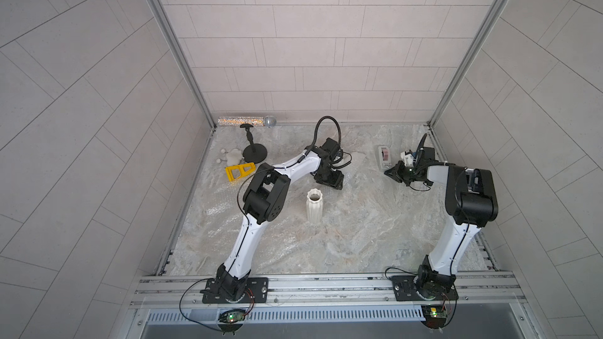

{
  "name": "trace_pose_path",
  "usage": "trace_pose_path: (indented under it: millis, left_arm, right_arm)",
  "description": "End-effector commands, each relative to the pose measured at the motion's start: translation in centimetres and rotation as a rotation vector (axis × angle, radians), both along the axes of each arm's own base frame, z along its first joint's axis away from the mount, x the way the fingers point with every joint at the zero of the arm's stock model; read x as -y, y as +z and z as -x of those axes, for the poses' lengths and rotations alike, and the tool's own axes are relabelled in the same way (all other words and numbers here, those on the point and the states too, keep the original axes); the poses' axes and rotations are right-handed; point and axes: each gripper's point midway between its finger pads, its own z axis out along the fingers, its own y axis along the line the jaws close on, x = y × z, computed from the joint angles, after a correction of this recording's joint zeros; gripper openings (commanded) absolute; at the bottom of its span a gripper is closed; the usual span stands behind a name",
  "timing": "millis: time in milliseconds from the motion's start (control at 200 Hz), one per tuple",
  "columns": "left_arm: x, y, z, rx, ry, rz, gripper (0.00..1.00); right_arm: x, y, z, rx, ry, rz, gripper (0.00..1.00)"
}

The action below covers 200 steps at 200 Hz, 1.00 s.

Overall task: Wrap vases in bubble wrap
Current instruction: Tear off the tape using the Tape Cutter.

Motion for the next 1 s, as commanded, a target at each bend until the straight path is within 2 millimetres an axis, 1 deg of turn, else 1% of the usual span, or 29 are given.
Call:
trace_pose_path:
  millis: [0, 130, 310, 440, 551, 641, 701, 766, 886, 941, 996]
  left_arm:
    - [-1.2, 0.3, -0.1, 0.002, 0.023, -0.029, 0.38]
    - [-1.2, 0.3, -0.1, 0.002, 0.025, -0.028, 0.38]
    - [-1.2, 0.1, -0.1, -0.004, 0.028, -0.029, 0.37]
    - [-1.2, -0.1, -0.1, -0.006, 0.028, -0.033, 0.38]
    - [-1.3, -0.1, 0.0, -0.005, 0.026, -0.034, 0.37]
    - [-1.2, -0.1, 0.0, -0.007, 0.023, -0.031, 0.37]
    - [-1.1, -0.1, 0.0, -0.008, 0.022, -0.027, 0.37]
    - [-1.0, -0.2, 0.1, -0.012, 0.018, -0.024, 0.37]
    - [-0.9, -0.1, 0.3, -0.018, 0.011, -0.014, 0.36]
    - [-0.8, -0.2, 0.5, -0.026, 0.009, -0.009, 0.36]
    - [-0.7, -0.2, 0.6, -0.033, 0.006, 0.000, 0.36]
  right_arm:
    - [0.9, -1.4, 0.3, -0.057, -0.025, 0.027, 0.00]
    - [1.7, -2.1, 0.5, -0.080, -0.044, 0.078, 0.00]
    - [2.1, -3.6, 0.9, -0.122, -0.055, 0.100, 0.00]
    - [3.0, -4.1, 1.2, -0.145, -0.078, 0.134, 0.00]
    - [4.0, -4.0, 1.7, -0.163, -0.098, 0.164, 0.00]
    - [5.3, -3.4, 2.2, -0.172, -0.123, 0.201, 0.00]
    - [6.1, -2.7, 2.6, -0.175, -0.128, 0.239, 0.00]
    - [6.5, -1.8, 2.9, -0.166, -0.132, 0.247, 0.00]
    - [5.8, 1.5, 2.9, -0.098, -0.128, 0.221, 0.00]
    - [5.0, 3.2, 3.1, -0.061, -0.116, 0.211, 0.00]
    - [3.9, 4.4, 3.7, -0.033, -0.105, 0.172, 0.00]
